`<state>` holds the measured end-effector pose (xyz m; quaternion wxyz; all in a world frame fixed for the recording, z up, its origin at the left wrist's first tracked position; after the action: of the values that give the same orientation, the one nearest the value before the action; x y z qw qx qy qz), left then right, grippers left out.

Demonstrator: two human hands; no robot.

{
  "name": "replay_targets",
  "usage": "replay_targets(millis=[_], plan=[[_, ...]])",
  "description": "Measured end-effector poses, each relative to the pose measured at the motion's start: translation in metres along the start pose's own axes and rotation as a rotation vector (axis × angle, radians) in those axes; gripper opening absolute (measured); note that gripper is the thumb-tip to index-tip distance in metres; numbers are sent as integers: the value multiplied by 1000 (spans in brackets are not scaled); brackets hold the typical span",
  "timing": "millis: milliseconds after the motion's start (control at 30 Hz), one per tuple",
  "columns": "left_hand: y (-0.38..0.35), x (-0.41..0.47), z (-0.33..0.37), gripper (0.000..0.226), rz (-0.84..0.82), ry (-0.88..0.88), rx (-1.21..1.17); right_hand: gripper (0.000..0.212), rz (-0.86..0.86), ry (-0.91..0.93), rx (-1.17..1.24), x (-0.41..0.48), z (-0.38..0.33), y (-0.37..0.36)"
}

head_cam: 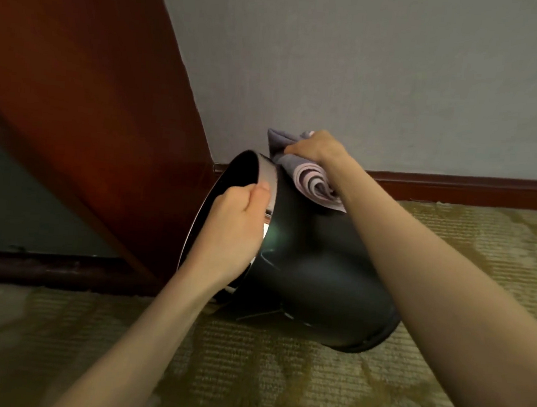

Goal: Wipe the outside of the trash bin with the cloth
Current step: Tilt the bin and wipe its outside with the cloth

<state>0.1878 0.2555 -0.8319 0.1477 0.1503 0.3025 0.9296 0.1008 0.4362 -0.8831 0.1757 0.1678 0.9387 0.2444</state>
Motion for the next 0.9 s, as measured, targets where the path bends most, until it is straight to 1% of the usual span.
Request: replay_targets(millis=[100,167,267,367,433,533,633,700,767,900], plan=[[3,-2,1,45,1,-14,23,59,-10,-29,-19,7,13,-1],[4,0,1,44,0,-2,39,56,-9,-41,-44,9,21,2],[4,3,1,45,7,38,23,53,40,-58,-21,5,30,10],[-4,3,-3,36,-20,122,-57,51,183,-29,1,-15,30,26],[-5,5,-7,36,25,180,-89,45,304,32,28,-39,21,35],[-1,18,-15,37,106,275,-126,35,502,165,104,-88,1,38],[1,32,-28,33,116,361,-180,35,646,330,191,-134,-19,25],[1,35,-39,32,99,445,-276,38,662,415,214,-153,-27,12],[4,34,-46,31,107,508,-328,38,656,463,214,-165,-29,-1],[6,34,-50,32,97,537,-373,33,581,490,235,-169,-29,-15]])
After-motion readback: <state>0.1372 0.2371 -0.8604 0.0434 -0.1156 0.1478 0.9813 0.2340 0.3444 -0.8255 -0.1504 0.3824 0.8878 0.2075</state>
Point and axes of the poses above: each hand's wrist, its own x-axis towards the middle knuckle, its own y-axis out of the back of the hand, z = x × y, the point moved 10 cm from there along x, towards the middle knuckle, and after that the axes turned 8 degrees about x, right-handed, at the moved point
